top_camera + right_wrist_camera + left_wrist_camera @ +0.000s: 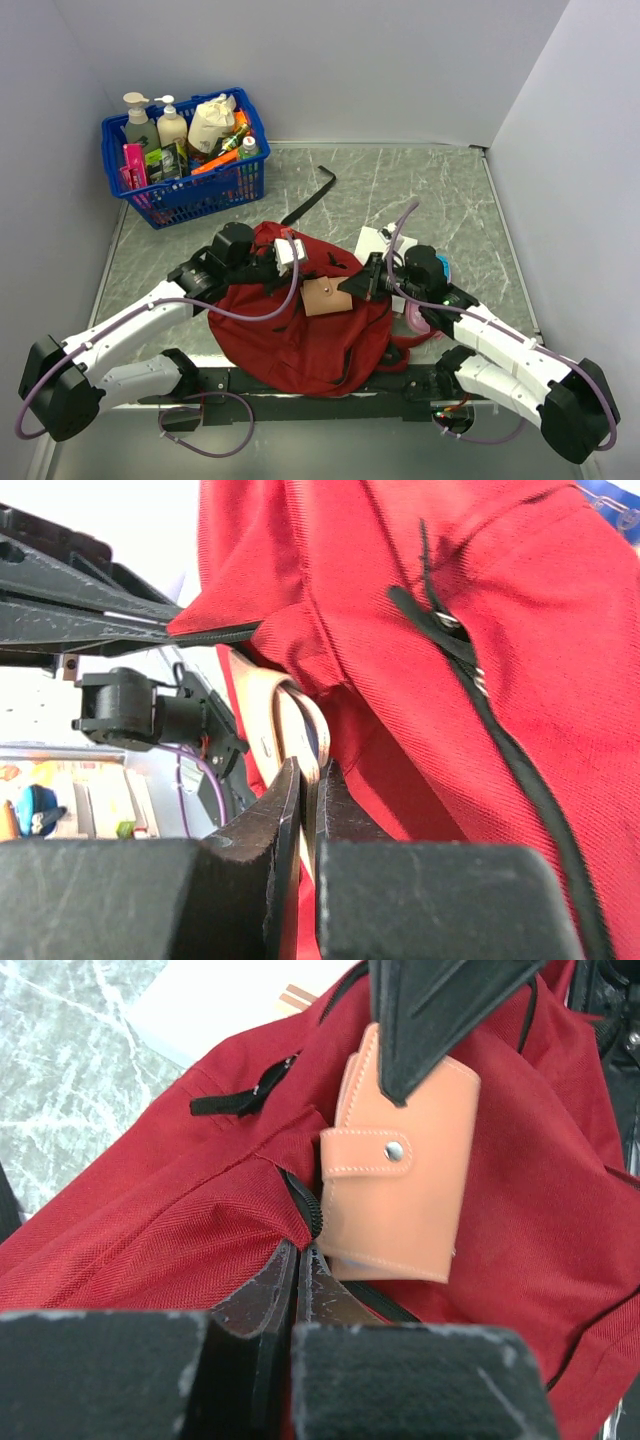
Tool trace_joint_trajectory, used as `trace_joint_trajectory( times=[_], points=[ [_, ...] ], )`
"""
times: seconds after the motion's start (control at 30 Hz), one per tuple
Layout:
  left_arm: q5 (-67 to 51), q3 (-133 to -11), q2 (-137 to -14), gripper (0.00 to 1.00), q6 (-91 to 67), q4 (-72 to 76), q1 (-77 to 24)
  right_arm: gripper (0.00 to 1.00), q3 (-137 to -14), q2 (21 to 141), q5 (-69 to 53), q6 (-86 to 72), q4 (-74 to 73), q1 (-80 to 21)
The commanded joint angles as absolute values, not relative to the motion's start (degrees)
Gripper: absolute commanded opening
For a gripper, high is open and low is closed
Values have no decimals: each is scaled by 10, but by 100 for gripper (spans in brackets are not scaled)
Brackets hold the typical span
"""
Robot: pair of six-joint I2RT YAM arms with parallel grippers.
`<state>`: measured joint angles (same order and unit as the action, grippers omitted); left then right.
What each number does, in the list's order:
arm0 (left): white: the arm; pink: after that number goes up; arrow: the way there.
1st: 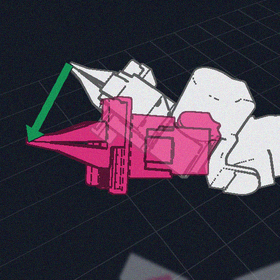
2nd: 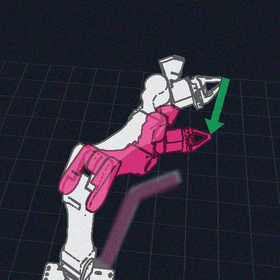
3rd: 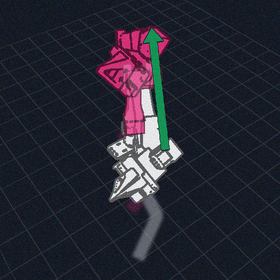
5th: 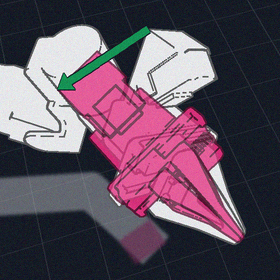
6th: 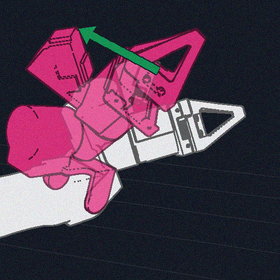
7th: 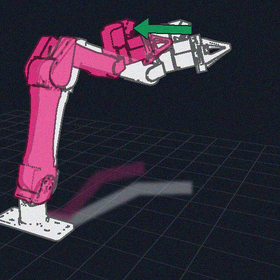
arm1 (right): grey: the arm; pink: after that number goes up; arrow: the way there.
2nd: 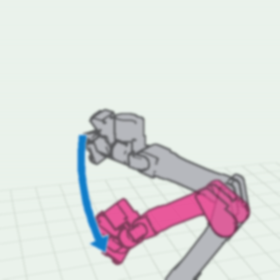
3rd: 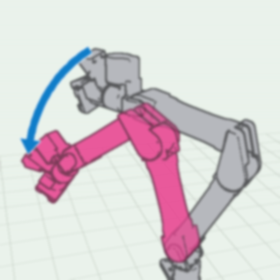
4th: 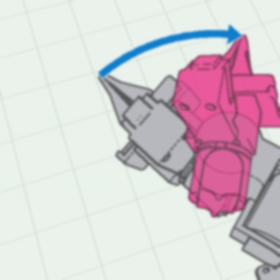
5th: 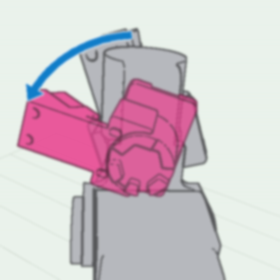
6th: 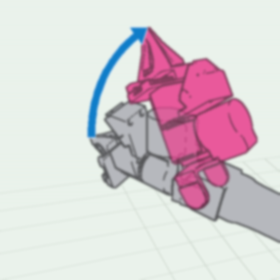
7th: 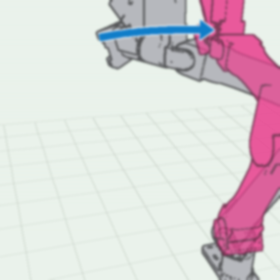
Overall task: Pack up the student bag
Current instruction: Place the personal item in the student bag.
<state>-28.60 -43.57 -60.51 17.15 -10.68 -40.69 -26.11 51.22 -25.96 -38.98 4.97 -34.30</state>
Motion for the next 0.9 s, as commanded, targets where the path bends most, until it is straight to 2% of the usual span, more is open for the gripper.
trace_joint_trajectory(
  times=[0.0, 0.3, 0.6, 0.87],
  points=[
    [-341, -471, -600, 1, 194, -114, -406, 0, -240, 501, -231, -404, 95, -324],
    [-352, -477, -607, 1, 214, -134, -407, 0, -229, 478, -238, -398, 97, -294],
    [-366, -477, -624, 1, 223, -130, -424, 0, -264, 591, -252, -487, 249, -324],
    [-350, -455, -636, 1, 235, -98, -426, 0, -252, 595, -285, -533, 333, -343]
  ],
)
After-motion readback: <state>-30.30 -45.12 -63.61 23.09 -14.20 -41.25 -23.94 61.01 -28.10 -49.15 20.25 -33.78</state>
